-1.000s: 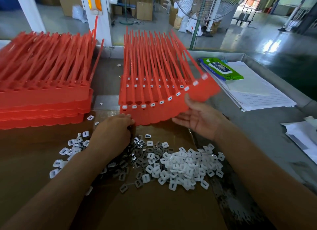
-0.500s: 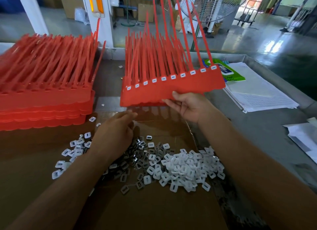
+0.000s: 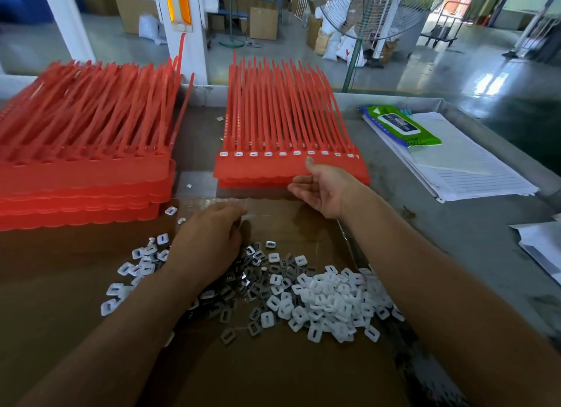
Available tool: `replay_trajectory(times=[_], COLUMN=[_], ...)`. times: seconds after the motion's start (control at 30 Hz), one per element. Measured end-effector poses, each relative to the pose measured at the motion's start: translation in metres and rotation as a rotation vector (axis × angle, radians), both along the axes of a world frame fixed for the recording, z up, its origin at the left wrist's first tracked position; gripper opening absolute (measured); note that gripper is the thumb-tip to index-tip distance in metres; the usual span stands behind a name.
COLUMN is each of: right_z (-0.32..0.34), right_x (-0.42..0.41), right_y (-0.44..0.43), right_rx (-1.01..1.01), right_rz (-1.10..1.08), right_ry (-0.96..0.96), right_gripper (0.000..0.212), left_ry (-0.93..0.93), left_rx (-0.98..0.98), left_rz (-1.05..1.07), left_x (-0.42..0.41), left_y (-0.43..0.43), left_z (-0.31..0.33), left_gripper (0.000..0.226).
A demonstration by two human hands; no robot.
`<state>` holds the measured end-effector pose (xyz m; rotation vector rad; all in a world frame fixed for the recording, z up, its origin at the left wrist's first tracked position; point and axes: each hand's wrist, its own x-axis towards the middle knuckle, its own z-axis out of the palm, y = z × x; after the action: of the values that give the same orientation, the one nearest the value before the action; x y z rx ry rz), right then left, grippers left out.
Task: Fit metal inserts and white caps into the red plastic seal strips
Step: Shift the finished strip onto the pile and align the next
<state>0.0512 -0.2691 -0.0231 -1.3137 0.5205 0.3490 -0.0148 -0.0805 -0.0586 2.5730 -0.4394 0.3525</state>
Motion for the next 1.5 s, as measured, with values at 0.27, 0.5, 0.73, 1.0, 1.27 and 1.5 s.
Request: replay_trajectory(times=[0.27, 0.5, 0.73, 1.0, 1.27, 1.5], right_z=[0.013, -0.007, -0.013, -0.016, 0.005, 0.022], right_x=[-0.027, -0.05, -0.045, -0.043, -0.052, -0.048], right_y=[-0.009, -0.022, -0.022, -0.021, -0.002, 0.053], right_rx=[-0.369, -0.688, -0.695, -0.692, -0.617, -0.411], right_rz=[0.358, 0.519, 0.499, 0.513, 0.57, 0.513], right_ry=[-0.15, -0.301, -0.319, -0.309, -0.378, -0.437], right_gripper=[0.037, 0.016, 0.017, 0.018, 0.017, 0.057], left_ry=[-0.016, 0.483, 0.339, 0.426, 0.301, 0.363], left_rx=[-0.229, -1.367, -1.715, -1.85, -1.525, -1.215], left_rz=[0.073, 0.26, 0.239, 0.293, 0.068, -0.072], left_x=[0.001, 0.02, 0.026, 0.035, 0.012, -0.004], left_y=[0.001, 0.017, 0.032, 0.047, 0.018, -0.001], left_z=[0.004, 0.011, 0.017, 0.019, 0.018, 0.007], left_gripper=[0.016, 0.013, 0.009, 0.026, 0.036, 0.013])
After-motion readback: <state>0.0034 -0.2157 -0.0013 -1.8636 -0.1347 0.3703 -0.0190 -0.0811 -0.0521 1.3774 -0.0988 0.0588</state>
